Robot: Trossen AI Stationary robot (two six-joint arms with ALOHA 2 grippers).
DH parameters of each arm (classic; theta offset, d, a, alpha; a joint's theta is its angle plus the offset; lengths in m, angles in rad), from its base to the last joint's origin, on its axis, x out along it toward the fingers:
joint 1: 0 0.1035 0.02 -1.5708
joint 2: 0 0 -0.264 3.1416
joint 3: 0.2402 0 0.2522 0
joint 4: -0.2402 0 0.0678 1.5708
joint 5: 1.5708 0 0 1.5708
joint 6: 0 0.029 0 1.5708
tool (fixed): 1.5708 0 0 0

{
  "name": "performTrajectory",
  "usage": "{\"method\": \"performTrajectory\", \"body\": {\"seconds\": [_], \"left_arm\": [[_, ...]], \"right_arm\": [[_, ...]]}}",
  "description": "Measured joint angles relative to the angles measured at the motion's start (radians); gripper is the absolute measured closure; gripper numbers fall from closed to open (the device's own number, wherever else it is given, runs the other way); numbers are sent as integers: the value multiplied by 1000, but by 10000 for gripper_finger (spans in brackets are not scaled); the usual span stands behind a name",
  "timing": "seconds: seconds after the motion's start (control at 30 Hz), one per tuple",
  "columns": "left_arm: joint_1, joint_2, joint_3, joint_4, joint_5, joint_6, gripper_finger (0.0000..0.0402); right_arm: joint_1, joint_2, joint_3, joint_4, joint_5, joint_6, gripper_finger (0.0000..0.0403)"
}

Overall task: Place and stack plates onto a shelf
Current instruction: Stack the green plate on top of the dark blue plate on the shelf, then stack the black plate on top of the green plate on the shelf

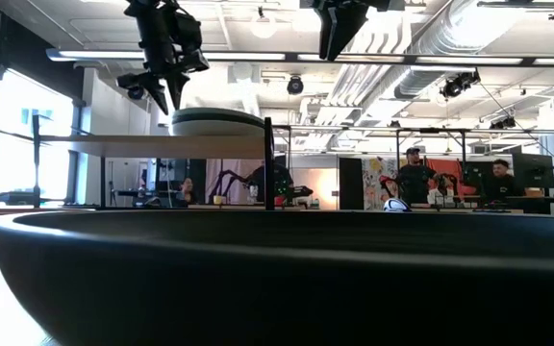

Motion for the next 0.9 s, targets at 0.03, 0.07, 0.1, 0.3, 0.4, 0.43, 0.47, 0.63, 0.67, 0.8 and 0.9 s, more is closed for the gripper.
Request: {"method": "performTrajectory", "body": {"seconds": [0.03,0.07,0.1,0.3,0.4,0.43,0.47,0.63,0.67,0.8,0.9], "left_arm": [[0,0,0,0,3,0,308],[-1,0,0,0,6,1,309],[-4,0,0,0,5,2,309],[-17,-7,0,-3,-6,35,311],[-16,-36,0,-1,30,36,312],[-16,-47,0,-1,39,36,312],[-17,-58,0,-1,42,36,312],[-64,-117,0,-19,47,35,312],[-79,-127,0,-28,49,35,312],[-151,-153,0,-67,48,36,312],[-217,-161,0,-97,42,36,312]], "right_arm": [[0,0,0,0,0,0,269],[0,0,0,1,0,0,269],[0,0,0,3,0,0,269],[0,0,0,7,0,13,269],[0,0,0,-3,-29,26,269],[0,0,0,-8,-50,39,269],[0,0,0,-10,-77,55,269],[0,0,0,-12,-256,194,269],[0,0,0,-14,-283,222,269],[0,0,0,-40,-338,299,269],[0,1,0,-71,-358,332,269]]}}
